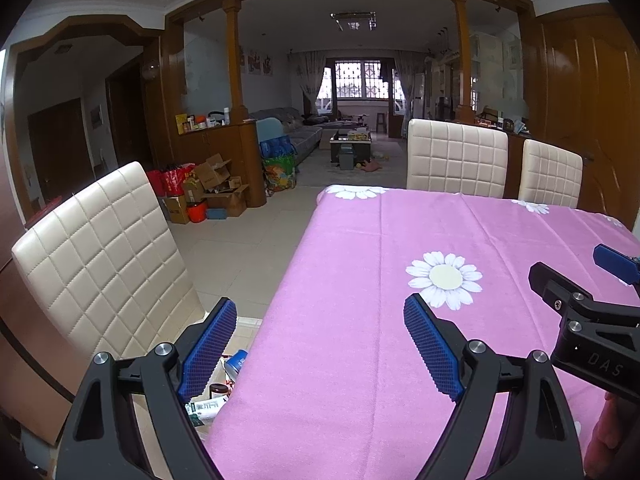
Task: Collect trash
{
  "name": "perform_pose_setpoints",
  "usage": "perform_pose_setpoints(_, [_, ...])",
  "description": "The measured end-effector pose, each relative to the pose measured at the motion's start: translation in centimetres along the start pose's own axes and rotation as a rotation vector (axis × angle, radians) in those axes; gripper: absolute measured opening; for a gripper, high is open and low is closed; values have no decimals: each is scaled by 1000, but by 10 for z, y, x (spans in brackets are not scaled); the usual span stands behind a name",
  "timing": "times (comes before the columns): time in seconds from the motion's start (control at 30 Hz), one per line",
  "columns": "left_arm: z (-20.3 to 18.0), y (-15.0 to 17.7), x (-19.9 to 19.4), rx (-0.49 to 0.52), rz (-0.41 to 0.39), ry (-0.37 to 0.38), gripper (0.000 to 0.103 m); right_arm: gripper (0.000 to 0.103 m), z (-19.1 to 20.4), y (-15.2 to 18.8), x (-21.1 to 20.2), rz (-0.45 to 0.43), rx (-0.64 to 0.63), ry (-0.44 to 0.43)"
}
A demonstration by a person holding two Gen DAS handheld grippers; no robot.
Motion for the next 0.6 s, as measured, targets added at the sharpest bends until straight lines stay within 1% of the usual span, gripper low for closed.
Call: perform_pose_setpoints(0.6, [1, 1, -1, 4, -4, 8, 84, 99, 2, 1, 1, 4, -7, -7])
Point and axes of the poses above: each gripper's, at about its wrist camera, not at the fingertips, and x roughly the way its jaws point, z to its left, y to its underside, the point moved 7 cm from there along x, roughly the way its jaws point, and after that the axes turned 9 degrees about y, right-handed, at the moved point
